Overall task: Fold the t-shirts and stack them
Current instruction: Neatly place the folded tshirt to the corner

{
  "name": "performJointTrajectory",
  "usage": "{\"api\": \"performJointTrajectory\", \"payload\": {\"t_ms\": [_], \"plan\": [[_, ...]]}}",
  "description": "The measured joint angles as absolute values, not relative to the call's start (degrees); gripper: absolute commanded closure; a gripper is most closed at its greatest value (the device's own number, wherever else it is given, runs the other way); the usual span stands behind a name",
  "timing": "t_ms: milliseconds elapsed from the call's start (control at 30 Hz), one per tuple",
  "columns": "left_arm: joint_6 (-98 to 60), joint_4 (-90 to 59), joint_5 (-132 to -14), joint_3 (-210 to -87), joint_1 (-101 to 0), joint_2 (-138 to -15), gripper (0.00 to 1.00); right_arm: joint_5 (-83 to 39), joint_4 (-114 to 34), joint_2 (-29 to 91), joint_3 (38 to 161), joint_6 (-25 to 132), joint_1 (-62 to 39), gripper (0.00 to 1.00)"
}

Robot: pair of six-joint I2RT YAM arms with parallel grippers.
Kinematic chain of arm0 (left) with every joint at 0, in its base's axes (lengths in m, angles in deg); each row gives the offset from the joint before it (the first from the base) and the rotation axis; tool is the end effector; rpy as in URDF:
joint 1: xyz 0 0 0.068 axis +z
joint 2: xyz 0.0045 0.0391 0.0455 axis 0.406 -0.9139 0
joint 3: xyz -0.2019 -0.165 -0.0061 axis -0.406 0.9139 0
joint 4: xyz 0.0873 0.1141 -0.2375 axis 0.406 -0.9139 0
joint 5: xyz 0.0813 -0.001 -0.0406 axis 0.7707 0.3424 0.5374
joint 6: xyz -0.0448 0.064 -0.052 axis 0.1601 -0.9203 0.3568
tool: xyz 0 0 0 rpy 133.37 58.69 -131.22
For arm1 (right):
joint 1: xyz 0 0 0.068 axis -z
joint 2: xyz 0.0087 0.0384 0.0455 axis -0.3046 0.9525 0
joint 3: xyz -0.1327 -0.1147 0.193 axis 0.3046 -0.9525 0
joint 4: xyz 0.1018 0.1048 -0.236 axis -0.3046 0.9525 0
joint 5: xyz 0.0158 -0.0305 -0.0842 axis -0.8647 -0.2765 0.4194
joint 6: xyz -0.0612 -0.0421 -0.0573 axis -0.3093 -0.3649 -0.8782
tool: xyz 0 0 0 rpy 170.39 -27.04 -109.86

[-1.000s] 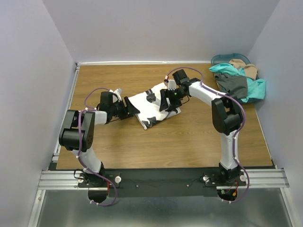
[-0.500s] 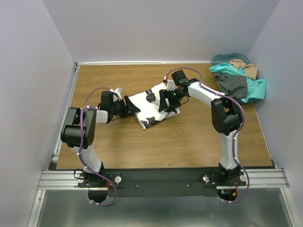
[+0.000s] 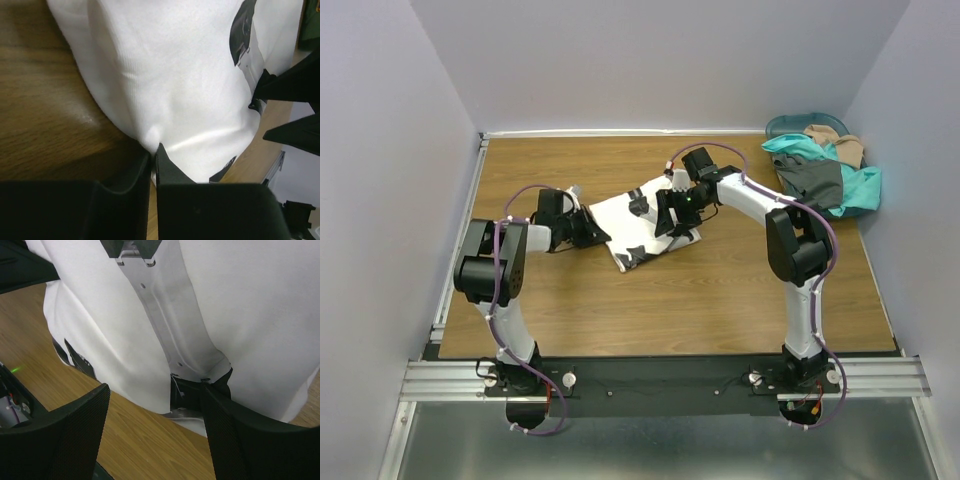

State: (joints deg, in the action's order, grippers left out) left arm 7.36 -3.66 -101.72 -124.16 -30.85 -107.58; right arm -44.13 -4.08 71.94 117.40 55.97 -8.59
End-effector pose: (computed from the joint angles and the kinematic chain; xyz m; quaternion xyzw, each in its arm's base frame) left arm 0.3709 -0.0959 0.0639 -0.1204 0.8756 -0.4094 0.2262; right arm 0.4063 0.2475 0.1189 -0.1951 0.9259 0.2996 0.1218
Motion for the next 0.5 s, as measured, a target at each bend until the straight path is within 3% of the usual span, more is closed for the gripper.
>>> {"api": "performJointTrajectory", "payload": {"t_ms": [33, 500], "plan": [[6.72, -5.08, -101.09, -125.26, -30.85, -107.85, 1.00, -44.10, -4.08, 71.89, 117.40, 55.99, -8.59, 0.21], [-9.23, -33.61, -83.84, -152.53, -31.27, -113.66, 1.00, -37.77, -2.31, 65.47, 118.23, 56.91, -8.92, 0.21]]}}
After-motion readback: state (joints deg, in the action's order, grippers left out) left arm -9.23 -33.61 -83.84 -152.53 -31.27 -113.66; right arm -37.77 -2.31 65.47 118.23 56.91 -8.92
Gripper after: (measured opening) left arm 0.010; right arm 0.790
